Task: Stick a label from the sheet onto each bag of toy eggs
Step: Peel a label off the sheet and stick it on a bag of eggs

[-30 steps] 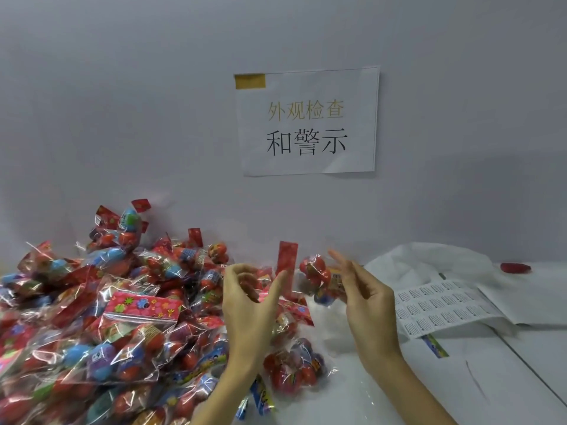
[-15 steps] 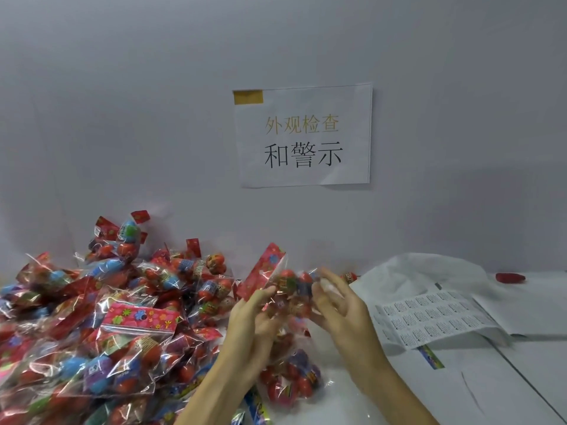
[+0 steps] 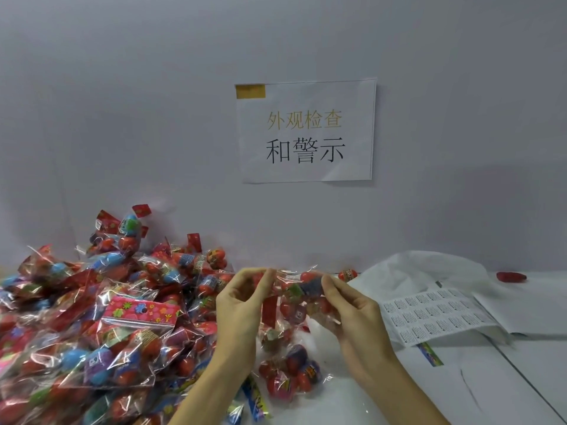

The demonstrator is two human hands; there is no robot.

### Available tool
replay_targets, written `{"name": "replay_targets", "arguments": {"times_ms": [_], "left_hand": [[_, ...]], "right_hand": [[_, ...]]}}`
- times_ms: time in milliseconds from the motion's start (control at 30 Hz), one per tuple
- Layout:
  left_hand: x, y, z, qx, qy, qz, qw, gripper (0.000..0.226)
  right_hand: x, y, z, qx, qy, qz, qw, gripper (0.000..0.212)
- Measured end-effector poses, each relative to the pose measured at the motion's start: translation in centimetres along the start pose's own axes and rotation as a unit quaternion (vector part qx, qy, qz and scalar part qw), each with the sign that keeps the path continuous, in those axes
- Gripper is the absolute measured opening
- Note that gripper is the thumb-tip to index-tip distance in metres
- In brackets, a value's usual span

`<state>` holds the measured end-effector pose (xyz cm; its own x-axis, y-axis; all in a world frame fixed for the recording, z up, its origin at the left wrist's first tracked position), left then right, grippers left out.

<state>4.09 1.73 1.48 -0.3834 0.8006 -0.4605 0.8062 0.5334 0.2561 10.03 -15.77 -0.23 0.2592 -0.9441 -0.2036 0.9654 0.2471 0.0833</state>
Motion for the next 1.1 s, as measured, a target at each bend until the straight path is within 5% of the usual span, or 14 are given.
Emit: {"name": "replay_targets", "arguments": {"times_ms": [267,467,600,767,867,967,1100], "left_hand": [[0.7,-0.3,1.4,0.014,0.028,-0.081,0.996,0.012],[-1.0,-0.4,1.4,0.094,0.083,0.087,0.988,0.040],[-1.1,-0.6,0.8,0.056,0.043,0.062,0.996,0.036],[-1.2,-0.5,0.0,0.007,0.049,0.049,0.998,0.029],[-1.3,-1.0,-0.3,-0.053,0.074,0.025,0.996,0.019],[-0.8,-1.2,-0.4,-0.061,0.087,-0.025,0.994,0.025],[-2.3,-1.6,0.0,0.036,0.030,0.106,0.993,0.046]], "right_hand": [[-0.6,0.0,0.1,-0.019,-0.006,0.057,0.998,0.044],[0.0,-0.6,1.4,0.126,-0.215,-0.020,0.968,0.039],[-0.1,-0.2,0.9,0.122,-0.238,0.003,0.964,0.050],[0.6,-0.8,2.5,0.248,-0.391,-0.087,0.882,0.044],[0.9,-0.5,2.0,0.191,-0.346,-0.064,0.916,0.029],[-0.1,-0.8,1.3,0.129,-0.297,0.020,0.946,0.044],[-2.0,-1.6,0.4,0.117,-0.273,0.083,0.951,0.056]]}}
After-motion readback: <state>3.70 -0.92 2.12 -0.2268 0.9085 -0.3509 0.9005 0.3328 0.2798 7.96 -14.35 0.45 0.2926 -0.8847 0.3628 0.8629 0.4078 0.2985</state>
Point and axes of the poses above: each hand's wrist, its own y-axis towards the middle knuckle, its own x-axis out of the back of the hand, z = x × y, the point moved 5 cm from there along y, towards the middle knuckle, and after that the axes turned 12 degrees about -y, right-handed, at the moved point
